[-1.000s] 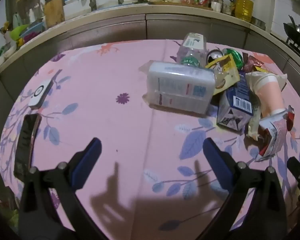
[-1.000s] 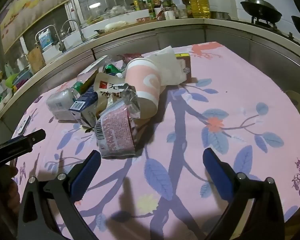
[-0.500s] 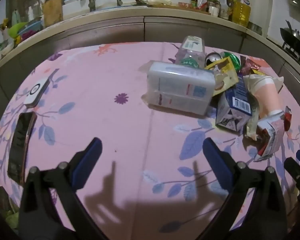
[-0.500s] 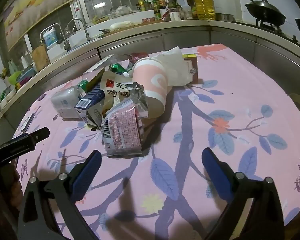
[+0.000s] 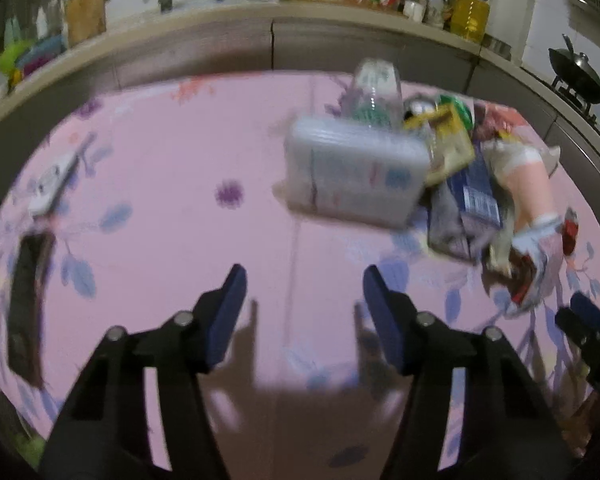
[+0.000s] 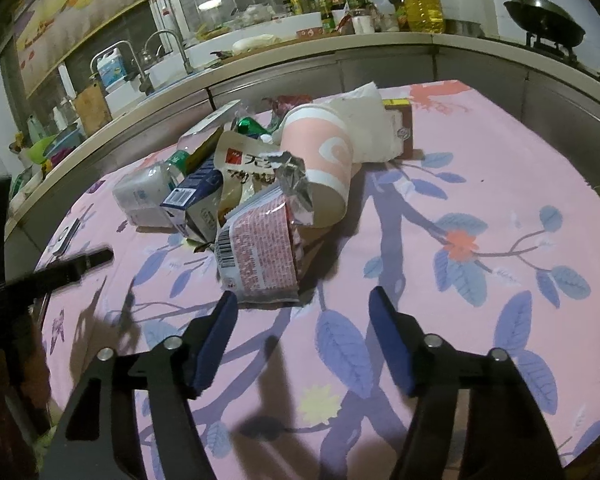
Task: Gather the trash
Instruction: 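Move both grippers toward the trash pile on the table, then grasp the white plastic box with the left gripper and lift it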
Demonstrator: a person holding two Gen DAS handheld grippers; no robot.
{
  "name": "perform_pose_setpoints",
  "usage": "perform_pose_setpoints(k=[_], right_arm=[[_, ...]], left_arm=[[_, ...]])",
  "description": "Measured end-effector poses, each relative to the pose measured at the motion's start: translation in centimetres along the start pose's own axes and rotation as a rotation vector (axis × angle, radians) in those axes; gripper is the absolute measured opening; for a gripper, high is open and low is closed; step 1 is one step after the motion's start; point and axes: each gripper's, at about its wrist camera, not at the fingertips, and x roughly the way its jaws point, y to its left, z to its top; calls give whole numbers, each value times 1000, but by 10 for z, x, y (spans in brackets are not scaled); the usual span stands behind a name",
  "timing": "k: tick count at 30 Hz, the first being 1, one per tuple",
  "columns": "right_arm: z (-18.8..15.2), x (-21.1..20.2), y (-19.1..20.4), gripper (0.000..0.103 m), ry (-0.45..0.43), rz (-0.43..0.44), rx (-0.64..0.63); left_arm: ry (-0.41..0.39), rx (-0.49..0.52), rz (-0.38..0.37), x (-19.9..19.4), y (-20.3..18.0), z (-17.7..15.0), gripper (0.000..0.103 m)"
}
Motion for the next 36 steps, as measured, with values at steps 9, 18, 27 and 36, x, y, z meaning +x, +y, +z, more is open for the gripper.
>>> perform_pose_setpoints(k=[9, 18, 27, 36], right_arm=[[-2, 7, 2, 61, 33, 13, -2], [2, 21, 2, 61, 65, 3, 7], [6, 27, 3, 61, 61, 2, -16], [13, 23, -4, 61, 46, 36, 8]], left_arm=[[-124, 576, -128, 19, -24, 45, 83], [82, 704, -339, 79, -13, 79, 91], [96, 608, -552, 27, -23, 33, 77], [105, 557, -470, 20, -58, 12, 64]])
